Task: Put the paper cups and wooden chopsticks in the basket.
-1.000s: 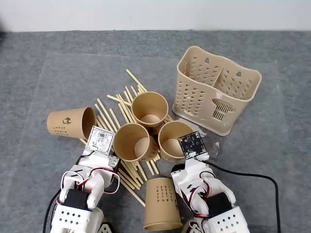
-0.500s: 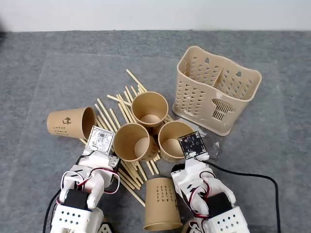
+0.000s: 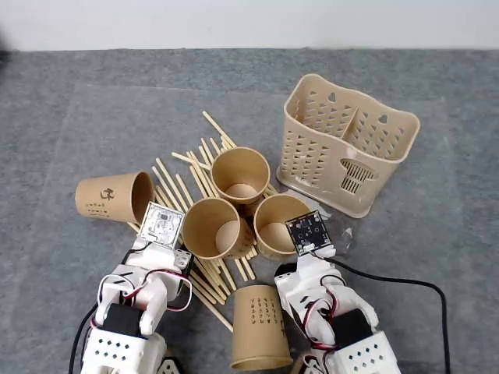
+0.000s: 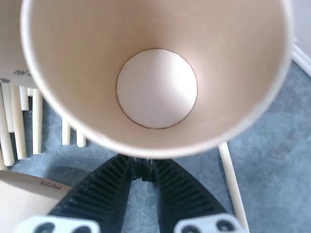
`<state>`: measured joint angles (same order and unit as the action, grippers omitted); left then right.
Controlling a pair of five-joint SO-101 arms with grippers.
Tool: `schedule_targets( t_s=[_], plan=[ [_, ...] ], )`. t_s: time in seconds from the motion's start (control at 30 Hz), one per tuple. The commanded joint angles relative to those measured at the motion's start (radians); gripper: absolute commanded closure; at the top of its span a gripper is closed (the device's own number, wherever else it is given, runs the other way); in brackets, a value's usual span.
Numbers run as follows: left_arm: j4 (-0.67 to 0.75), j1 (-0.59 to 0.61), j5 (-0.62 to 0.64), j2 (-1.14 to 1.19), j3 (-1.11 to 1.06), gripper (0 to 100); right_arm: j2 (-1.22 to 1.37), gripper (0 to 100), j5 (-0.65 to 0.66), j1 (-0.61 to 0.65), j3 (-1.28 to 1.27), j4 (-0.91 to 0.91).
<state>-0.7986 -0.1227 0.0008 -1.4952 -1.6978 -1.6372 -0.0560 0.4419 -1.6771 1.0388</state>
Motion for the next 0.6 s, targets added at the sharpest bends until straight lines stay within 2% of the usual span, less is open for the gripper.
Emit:
schedule_targets(
  t_s=[0.0, 0.57],
  plan=[
    [-0.003, -0.005, -0.008, -0.009, 0.007, 89, -0.012, 99.0, -0.005, -0.01, -0.014, 0.002],
    [-0.003, -0.005, -0.008, -0.009, 0.007, 89, -0.012, 99.0, -0.003, 0.022, -0.012, 0.03]
  ],
)
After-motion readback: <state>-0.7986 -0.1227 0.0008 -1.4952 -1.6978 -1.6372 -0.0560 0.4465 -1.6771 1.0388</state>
